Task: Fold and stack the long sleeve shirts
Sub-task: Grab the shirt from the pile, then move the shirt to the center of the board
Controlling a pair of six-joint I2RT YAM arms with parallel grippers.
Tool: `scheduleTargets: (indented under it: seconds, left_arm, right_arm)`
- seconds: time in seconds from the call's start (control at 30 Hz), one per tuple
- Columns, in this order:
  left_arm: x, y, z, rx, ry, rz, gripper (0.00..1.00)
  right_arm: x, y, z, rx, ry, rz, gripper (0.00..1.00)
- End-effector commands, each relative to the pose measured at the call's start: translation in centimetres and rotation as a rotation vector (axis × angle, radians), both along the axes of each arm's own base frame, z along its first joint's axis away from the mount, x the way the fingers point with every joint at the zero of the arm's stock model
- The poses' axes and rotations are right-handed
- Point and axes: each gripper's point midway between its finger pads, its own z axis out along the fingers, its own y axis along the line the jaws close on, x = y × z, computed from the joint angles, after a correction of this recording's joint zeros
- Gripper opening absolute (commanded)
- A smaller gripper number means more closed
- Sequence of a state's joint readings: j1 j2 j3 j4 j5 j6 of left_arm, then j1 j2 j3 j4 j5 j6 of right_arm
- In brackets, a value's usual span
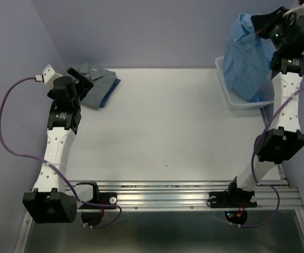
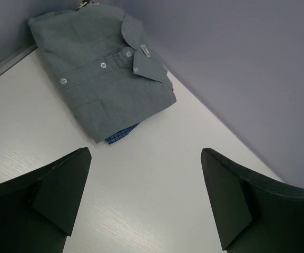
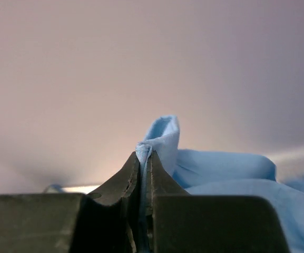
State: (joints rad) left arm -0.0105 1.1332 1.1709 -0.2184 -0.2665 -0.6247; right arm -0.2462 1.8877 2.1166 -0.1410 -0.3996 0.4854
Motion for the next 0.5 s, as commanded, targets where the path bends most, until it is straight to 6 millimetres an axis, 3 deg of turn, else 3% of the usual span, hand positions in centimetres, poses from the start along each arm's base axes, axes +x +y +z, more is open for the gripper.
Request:
scheduleTargets:
  seconds: [0.0, 0.07, 0.1, 0.2, 0.33, 0.47]
  left_arm:
    - [0.3, -1.5, 3.1, -0.001, -0.126, -0.096, 0.99]
    - [0.3, -2.0, 3.1, -0.010, -0.135, -0.119, 0.99]
    - [0.3, -2.4, 3.4, -0.017, -0.150, -0.143, 0.99]
    - [-0.1, -2.9, 3.8, -0.027, -0.174, -0.170, 0.99]
    - [-0.9, -3.3, 4.4, -0.045, -0.205, -0.187, 0.99]
    - [-1.4, -3.6, 4.9, -0.057, -0.217, -0.199, 0.99]
  right_arm:
    - [-11.6, 13.2, 12.9, -0.145, -0.374, 0.460, 0.01]
    - [-14.8, 17.4, 14.4, -0.157, -0.424, 0.577, 0.01]
    - [-17.7, 21.4, 15.4, -0.172, -0.468, 0.700, 0.01]
    - [-23.1, 26.3, 17.3, -0.143, -0.535, 0.903, 0.01]
    - [-28.4, 29.3, 20.4, -0.084, -0.661, 1.076, 0.01]
    - [-28.5, 31.7, 21.7, -0.026, -0.713, 1.124, 0.01]
